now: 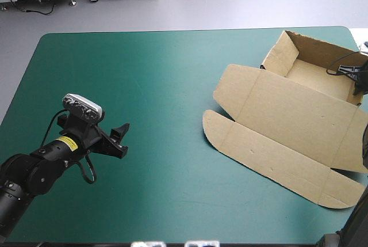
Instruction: Fold the box
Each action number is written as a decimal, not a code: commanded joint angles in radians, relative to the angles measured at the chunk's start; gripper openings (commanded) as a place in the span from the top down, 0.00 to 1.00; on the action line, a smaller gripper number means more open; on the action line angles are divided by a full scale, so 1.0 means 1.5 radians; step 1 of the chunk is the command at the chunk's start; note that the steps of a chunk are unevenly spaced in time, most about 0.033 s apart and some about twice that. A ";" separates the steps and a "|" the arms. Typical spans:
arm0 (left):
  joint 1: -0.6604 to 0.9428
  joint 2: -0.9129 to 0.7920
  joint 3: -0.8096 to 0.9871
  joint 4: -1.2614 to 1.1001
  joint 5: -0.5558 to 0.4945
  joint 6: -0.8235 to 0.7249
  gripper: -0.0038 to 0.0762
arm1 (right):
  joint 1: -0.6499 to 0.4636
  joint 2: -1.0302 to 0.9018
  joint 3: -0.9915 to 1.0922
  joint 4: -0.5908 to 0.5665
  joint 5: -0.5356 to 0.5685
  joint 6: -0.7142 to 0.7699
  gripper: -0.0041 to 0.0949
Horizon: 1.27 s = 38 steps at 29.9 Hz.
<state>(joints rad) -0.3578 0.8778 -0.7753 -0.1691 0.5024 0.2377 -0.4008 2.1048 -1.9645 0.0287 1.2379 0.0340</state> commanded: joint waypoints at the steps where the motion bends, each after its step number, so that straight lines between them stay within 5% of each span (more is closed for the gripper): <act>1: -0.003 -0.009 -0.018 -0.005 -0.039 -0.006 0.33 | -0.004 -0.041 -0.021 0.003 -0.006 -0.023 0.98; 6: -0.003 -0.009 -0.018 -0.006 -0.037 -0.006 0.33 | -0.004 -0.041 -0.021 0.032 0.000 -0.040 0.86; 13: -0.003 -0.009 -0.018 -0.008 -0.025 -0.006 0.33 | -0.004 -0.058 -0.022 0.042 0.008 -0.043 0.36; 16: -0.003 -0.009 -0.018 -0.008 -0.019 -0.006 0.33 | -0.004 -0.076 -0.022 0.031 0.008 -0.056 0.24; 22: -0.003 -0.009 -0.018 -0.005 -0.021 -0.003 0.33 | -0.004 -0.146 -0.022 0.042 0.008 -0.068 0.31; 25: -0.003 -0.009 -0.018 -0.005 -0.033 -0.002 0.33 | -0.004 -0.203 -0.021 0.129 0.008 -0.096 0.40; 29: -0.003 -0.016 0.003 -0.005 -0.057 0.016 0.33 | 0.016 -0.288 0.035 0.277 0.008 -0.160 0.66; 33: -0.003 -0.054 0.049 -0.021 -0.076 0.016 0.33 | 0.088 -0.385 0.154 0.279 0.002 -0.221 0.98; 38: -0.003 -0.129 0.102 -0.021 -0.088 0.016 0.33 | 0.236 -0.559 0.369 0.265 -0.131 -0.273 0.96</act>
<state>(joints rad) -0.3578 0.7441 -0.6289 -0.1817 0.4527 0.2602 -0.1401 1.4275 -1.5305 0.4123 1.1787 -0.3269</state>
